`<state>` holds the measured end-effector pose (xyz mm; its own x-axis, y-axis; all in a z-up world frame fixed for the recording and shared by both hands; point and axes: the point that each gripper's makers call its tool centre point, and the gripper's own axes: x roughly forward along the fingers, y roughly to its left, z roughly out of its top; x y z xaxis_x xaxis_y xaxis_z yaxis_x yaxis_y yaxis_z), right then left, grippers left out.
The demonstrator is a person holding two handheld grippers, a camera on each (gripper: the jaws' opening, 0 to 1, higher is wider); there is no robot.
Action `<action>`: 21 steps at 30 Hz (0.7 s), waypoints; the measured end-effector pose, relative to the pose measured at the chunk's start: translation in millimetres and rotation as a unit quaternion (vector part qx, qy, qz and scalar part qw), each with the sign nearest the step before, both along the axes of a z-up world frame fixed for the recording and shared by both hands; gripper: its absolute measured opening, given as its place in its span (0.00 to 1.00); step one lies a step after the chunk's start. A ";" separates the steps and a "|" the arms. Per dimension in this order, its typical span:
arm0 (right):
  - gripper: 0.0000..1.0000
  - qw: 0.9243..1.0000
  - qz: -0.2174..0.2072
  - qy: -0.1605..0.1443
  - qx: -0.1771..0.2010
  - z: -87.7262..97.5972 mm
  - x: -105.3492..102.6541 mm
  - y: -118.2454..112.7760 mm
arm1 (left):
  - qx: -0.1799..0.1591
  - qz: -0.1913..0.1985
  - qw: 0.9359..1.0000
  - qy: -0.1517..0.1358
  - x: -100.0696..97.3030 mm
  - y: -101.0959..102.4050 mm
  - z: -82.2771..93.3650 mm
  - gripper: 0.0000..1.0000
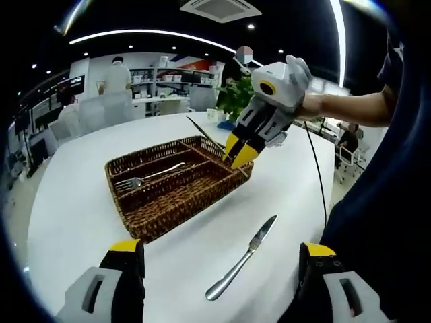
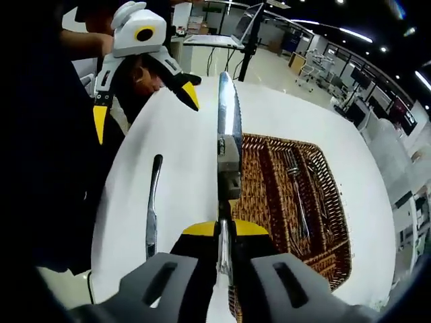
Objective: Arrange the knives, forks, and spoons in their matching storage slots by inserting each utensil handle-first until every utensil is classified and aligned in the correct compartment
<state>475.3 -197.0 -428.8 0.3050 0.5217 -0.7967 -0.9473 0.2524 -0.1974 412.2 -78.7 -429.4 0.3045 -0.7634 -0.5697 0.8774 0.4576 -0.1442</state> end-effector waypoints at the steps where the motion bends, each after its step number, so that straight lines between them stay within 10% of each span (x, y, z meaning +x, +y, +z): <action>1: 0.05 1.000 0.003 -0.002 -0.002 -0.1 2.1 0.4 | 0.000 0.002 1.000 -0.001 0.0 0.7 0.0 1.00; 21: 0.05 0.995 0.039 0.006 -0.087 -28.8 69.3 22.0 | 0.007 0.027 1.000 -0.003 0.9 18.3 0.9 1.00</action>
